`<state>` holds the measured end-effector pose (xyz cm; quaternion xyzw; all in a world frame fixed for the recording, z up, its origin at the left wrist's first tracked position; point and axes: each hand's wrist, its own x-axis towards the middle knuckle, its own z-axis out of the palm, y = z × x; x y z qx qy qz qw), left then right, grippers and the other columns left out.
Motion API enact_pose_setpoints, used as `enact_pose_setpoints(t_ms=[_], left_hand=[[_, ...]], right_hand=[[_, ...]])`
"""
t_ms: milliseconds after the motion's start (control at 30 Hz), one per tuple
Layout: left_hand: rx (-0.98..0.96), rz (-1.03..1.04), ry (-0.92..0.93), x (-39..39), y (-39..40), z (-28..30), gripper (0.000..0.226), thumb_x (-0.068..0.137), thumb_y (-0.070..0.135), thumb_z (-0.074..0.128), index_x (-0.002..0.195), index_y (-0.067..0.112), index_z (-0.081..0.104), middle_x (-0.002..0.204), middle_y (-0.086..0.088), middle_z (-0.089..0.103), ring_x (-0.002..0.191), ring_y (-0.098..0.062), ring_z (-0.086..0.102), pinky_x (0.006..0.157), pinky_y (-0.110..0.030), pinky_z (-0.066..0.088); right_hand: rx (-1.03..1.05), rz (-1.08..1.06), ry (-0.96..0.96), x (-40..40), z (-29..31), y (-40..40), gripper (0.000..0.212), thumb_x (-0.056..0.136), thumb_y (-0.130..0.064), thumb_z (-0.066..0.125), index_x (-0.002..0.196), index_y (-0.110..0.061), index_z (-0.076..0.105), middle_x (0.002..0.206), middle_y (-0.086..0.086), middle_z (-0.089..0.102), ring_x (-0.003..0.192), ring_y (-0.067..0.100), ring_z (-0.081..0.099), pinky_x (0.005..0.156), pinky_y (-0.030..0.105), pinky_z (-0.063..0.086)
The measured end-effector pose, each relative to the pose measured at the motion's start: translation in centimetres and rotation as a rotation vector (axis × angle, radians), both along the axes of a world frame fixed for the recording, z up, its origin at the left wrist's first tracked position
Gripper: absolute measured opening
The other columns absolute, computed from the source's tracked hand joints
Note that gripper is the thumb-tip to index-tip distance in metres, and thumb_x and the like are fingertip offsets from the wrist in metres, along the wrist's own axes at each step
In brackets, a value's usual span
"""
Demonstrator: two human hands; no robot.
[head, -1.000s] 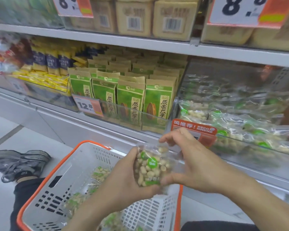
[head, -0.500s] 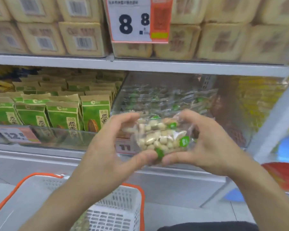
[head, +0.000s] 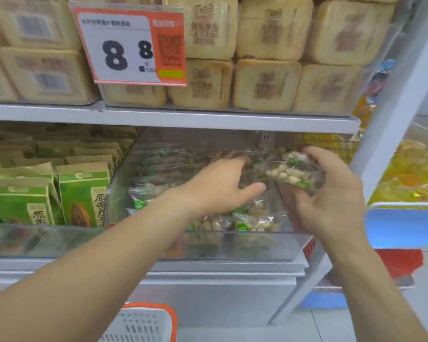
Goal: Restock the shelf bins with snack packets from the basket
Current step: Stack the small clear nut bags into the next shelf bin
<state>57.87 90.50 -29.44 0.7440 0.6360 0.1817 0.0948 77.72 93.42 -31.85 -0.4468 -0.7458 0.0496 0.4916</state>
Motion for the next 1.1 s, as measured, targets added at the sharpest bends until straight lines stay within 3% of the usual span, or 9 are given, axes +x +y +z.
enact_pose_setpoints(t_ms=[100,200,400,633,800,900,1000,1100], left_hand=[[-0.14,-0.053,0.046,0.7,2.5,-0.8,0.066,0.094,0.058,0.052,0.145,0.018,0.042,0.14,-0.006,0.055,0.126,-0.027,0.052,0.099,-0.033,0.044],[-0.24,-0.087,0.096,1.0,3.0,-1.7,0.067,0.091,0.064,0.052,0.137,0.016,0.049,0.123,-0.005,0.062,0.112,-0.027,0.06,0.086,-0.031,0.047],[-0.218,-0.12,0.193,-0.7,3.0,-2.3,0.076,0.087,0.06,0.062,0.147,0.016,0.043,0.141,-0.006,0.056,0.125,-0.026,0.054,0.102,-0.036,0.047],[-0.255,-0.131,0.131,-2.0,2.1,-2.0,0.075,0.09,0.052,0.063,0.151,0.017,0.037,0.145,-0.006,0.052,0.129,-0.026,0.053,0.105,-0.037,0.045],[-0.262,-0.109,0.101,-2.3,1.8,-2.2,0.075,0.089,0.05,0.066,0.151,0.017,0.038,0.147,-0.004,0.051,0.13,-0.024,0.052,0.107,-0.036,0.044],[-0.243,-0.096,0.083,-2.4,1.7,-2.5,0.074,0.089,0.049,0.067,0.15,0.017,0.039,0.148,-0.004,0.05,0.133,-0.024,0.05,0.109,-0.034,0.042],[-0.22,-0.087,0.072,-2.5,1.6,-3.1,0.071,0.088,0.05,0.067,0.148,0.02,0.043,0.145,-0.004,0.053,0.131,-0.025,0.051,0.109,-0.038,0.042],[-0.211,-0.081,0.072,-2.6,1.6,-3.5,0.068,0.089,0.051,0.066,0.146,0.022,0.045,0.141,-0.005,0.057,0.129,-0.026,0.052,0.107,-0.037,0.043]], right_hand=[[0.014,-0.002,-0.041,-0.3,-0.5,0.4,0.063,0.067,0.002,0.082,0.126,-0.01,0.061,0.12,0.004,0.065,0.112,0.025,0.061,0.101,0.037,0.048],[0.009,-0.012,-0.057,-0.6,-0.8,1.0,0.066,0.064,0.007,0.078,0.124,-0.011,0.061,0.117,0.004,0.064,0.11,0.026,0.06,0.098,0.034,0.047],[-0.01,-0.011,-0.162,-1.5,-0.4,2.0,0.066,0.062,0.004,0.072,0.123,-0.019,0.06,0.107,0.005,0.067,0.102,0.033,0.061,0.088,0.049,0.05],[-0.129,-0.065,-0.357,-2.0,1.8,2.7,0.068,0.064,-0.011,0.075,0.129,-0.026,0.06,0.111,0.009,0.073,0.1,0.039,0.065,0.08,0.044,0.056],[-0.257,-0.12,-0.843,-2.5,3.9,3.2,0.061,0.072,-0.024,0.073,0.131,-0.029,0.057,0.107,0.012,0.071,0.098,0.038,0.066,0.079,0.041,0.057],[-0.359,-0.101,-1.005,-3.8,4.5,4.2,0.056,0.082,-0.035,0.073,0.134,-0.025,0.056,0.116,0.012,0.066,0.106,0.033,0.065,0.083,0.036,0.053],[-0.494,-0.107,-1.07,-5.8,3.1,6.3,0.048,0.085,-0.02,0.071,0.13,-0.016,0.057,0.123,0.011,0.063,0.109,0.032,0.064,0.086,0.037,0.055],[-0.58,-0.125,-1.108,-7.5,1.9,8.1,0.044,0.076,-0.01,0.081,0.114,-0.013,0.061,0.11,0.008,0.066,0.093,0.027,0.065,0.081,0.035,0.057]])
